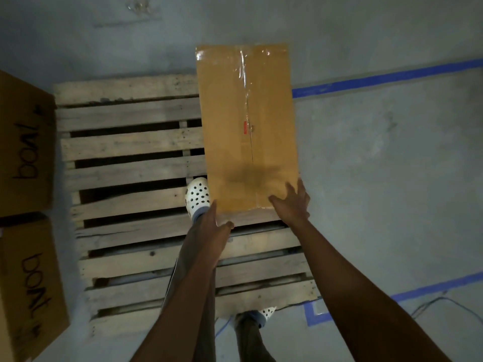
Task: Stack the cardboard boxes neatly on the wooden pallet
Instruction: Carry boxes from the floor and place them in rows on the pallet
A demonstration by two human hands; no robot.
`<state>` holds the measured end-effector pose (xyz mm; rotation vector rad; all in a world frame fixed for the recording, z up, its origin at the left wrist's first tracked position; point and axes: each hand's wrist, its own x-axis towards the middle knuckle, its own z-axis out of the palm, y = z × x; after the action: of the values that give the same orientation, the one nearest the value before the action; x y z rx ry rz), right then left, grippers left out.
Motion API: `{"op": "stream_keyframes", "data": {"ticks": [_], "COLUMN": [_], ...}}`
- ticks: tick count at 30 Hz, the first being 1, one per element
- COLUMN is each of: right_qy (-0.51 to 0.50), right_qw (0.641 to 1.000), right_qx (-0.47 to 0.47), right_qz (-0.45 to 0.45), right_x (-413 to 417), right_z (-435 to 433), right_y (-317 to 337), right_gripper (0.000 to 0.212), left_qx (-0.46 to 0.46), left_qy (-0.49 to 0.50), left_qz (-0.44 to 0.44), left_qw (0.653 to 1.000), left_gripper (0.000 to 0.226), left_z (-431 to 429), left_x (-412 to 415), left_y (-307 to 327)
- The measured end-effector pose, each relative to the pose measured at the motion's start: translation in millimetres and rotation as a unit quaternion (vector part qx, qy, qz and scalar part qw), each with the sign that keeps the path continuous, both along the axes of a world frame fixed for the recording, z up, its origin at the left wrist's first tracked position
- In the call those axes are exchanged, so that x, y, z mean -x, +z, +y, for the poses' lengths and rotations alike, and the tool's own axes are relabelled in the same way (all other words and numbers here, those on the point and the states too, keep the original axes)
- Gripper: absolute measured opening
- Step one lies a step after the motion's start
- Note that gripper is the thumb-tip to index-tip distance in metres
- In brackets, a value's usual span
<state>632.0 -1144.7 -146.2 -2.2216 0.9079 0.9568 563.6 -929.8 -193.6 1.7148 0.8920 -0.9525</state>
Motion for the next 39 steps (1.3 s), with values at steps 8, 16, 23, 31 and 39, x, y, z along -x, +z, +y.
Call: {"op": "stream_keyframes", "data": {"ticks": [8,16,23,31,39], "right_qy": [0.091,0.141,0.299,0.560,0.651], "right_qw": [0.993,0.980,0.933,0.799,0.737], "right_qx": [-0.047,-0.069,-0.154,-0.191,-0.172], "right_qz": [-0.052,-0.120,-0.129,-0.111,-0.054], "right_x": [111.4,278.5,374.5,483.2,571.8], "right_z": [-0.6,-0.6,100.1,218.9,323.1], "right_y": [164.1,262.0,303.0,309.2,304.5], "right_gripper": [0.054,0.049,0.039,0.045,0.048], "left_qx": [0.011,0.007,-0.072,-0.150,-0.165], "left_qy": [-0.027,0.044,0.173,0.419,0.549], "left_qz": [-0.099,-0.232,-0.246,-0.233,-0.211], "left_qw": [0.995,0.972,0.951,0.865,0.791], "left_gripper": [0.064,0.058,0.047,0.040,0.034], "left_z": [-32.8,-64.7,5.2,102.9,188.5], "left_x": [81.0,244.9,373.6,533.1,664.8], "left_y": [192.2,346.0,398.2,409.5,388.7]}}
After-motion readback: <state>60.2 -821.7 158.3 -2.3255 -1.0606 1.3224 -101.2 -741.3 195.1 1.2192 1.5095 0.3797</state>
